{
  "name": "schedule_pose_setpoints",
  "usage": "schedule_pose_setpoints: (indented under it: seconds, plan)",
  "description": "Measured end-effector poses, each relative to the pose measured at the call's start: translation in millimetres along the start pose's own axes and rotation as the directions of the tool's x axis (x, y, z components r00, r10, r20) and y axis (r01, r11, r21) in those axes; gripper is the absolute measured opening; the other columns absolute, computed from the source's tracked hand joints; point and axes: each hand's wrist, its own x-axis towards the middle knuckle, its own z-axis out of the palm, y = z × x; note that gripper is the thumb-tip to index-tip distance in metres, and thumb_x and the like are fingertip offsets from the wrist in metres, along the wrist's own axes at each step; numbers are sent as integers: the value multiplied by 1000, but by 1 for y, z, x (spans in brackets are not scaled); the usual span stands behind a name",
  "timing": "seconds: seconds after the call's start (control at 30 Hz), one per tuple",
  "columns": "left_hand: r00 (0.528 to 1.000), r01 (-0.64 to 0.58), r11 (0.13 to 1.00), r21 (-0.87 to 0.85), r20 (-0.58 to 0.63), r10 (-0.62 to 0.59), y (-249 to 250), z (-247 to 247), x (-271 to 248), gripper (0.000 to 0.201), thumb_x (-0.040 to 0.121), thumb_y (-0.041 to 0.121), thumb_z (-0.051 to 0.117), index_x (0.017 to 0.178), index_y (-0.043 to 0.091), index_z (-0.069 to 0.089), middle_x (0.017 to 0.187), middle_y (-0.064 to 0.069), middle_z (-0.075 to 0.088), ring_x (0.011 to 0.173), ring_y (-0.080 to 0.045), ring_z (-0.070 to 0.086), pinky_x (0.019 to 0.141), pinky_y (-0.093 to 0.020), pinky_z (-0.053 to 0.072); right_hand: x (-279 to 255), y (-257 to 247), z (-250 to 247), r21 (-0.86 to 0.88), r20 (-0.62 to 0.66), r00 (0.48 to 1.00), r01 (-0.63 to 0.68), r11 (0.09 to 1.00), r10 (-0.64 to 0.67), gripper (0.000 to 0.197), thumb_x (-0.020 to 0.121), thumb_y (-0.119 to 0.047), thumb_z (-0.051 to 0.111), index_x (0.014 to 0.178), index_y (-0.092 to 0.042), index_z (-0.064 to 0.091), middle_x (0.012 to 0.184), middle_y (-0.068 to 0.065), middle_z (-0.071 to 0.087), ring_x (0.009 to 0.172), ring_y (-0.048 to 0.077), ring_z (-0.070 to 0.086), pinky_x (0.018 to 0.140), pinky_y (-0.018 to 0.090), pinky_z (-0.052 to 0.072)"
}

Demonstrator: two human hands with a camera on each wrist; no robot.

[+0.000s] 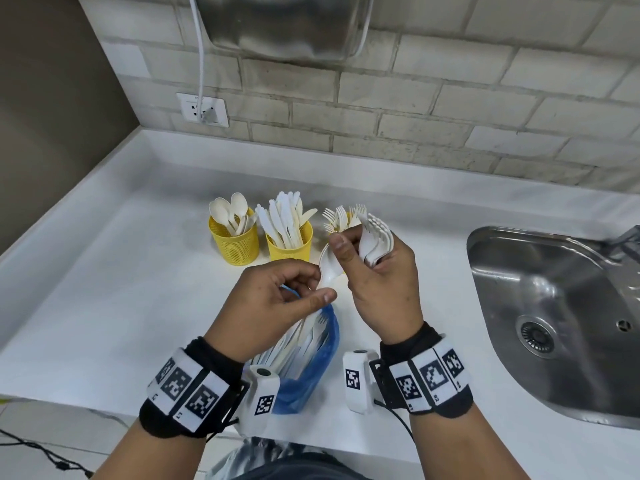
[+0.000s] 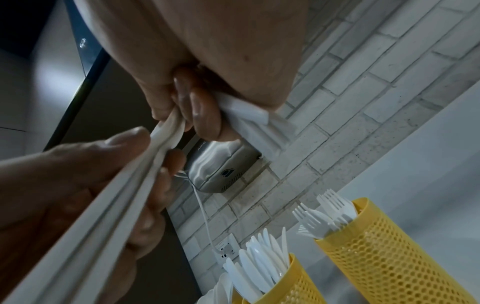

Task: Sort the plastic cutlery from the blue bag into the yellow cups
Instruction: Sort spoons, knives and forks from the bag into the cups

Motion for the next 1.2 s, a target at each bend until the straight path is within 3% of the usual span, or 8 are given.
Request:
schedule_pose_setpoints:
  seconds: [0.17, 0.33, 0.43, 0.57, 0.7, 0.87, 1.0, 1.2]
  plan:
    - [999, 30, 999, -22, 12, -30, -3, -15, 0, 15, 80, 28, 82, 83, 18, 71, 77, 3, 65, 75, -14, 61, 67, -24, 54, 4, 1, 7, 99, 31, 996, -86, 991, 84, 23, 91, -28, 76, 102, -10, 66, 60, -14, 57, 46, 3, 48, 50, 20, 40]
    - [995, 52, 999, -14, -85, -53, -4, -36, 6, 14, 82, 20, 82, 82, 12, 71, 77, -1, 68, 75, -14, 65, 64, -18, 52, 11, 0, 6, 385, -22, 941, -304, 871, 339, 20, 103, -18, 59, 91, -1, 62, 46, -6, 41, 34, 7, 30, 41, 16, 23]
    - [984, 78, 996, -31, -158, -82, -8, -50, 13, 22, 80, 23, 82, 83, 6, 70, 80, -11, 71, 79, -29, 70, 72, -36, 63, 17, 4, -1, 505, -15, 878, -407, 761, 479, 35, 104, -22, 55, 73, -6, 56, 50, 4, 35, 36, 12, 23, 40, 19, 21]
    - [958, 96, 991, -91, -262, -117, -13, -69, 23, 10, 83, 17, 81, 87, 13, 73, 82, -12, 70, 78, -25, 69, 76, -43, 64, 23, 12, -13, 739, 0, 804, -401, 541, 595, 48, 97, -17, 55, 51, -15, 40, 59, 9, 41, 46, 19, 32, 45, 26, 34]
    - [930, 108, 982, -155, -334, -155, -20, -82, 36, 14, 89, 10, 76, 100, 3, 71, 96, -27, 69, 91, -40, 72, 83, -48, 62, 33, 21, -22, 820, 11, 753, -384, 425, 658, 48, 94, -16, 55, 51, -20, 35, 58, 1, 32, 42, 13, 25, 36, 23, 28]
    - [911, 124, 984, -129, -378, -164, -30, -95, 54, 24, 90, 12, 76, 105, -5, 67, 91, -21, 71, 87, -31, 74, 83, -44, 63, 49, 36, -27, 798, -29, 746, -384, 465, 665, 40, 96, -14, 59, 62, -16, 39, 60, 2, 38, 37, 10, 26, 33, 20, 25]
    - [903, 133, 985, -107, -396, -165, -34, -104, 69, 24, 91, 12, 75, 106, -6, 67, 91, -18, 70, 86, -28, 74, 82, -41, 63, 63, 44, -28, 818, -41, 740, -361, 448, 671, 43, 96, -15, 53, 56, -13, 38, 66, 11, 50, 44, 16, 41, 47, 23, 40]
    - [891, 163, 986, -27, -426, -159, -45, -117, 87, 24, 89, 19, 78, 100, 0, 69, 94, -25, 69, 84, -31, 74, 85, -47, 62, 87, 57, -27, 575, -335, 714, -362, 734, 615, 50, 92, -21, 49, 43, -22, 47, 54, -3, 47, 46, 14, 40, 53, 25, 29]
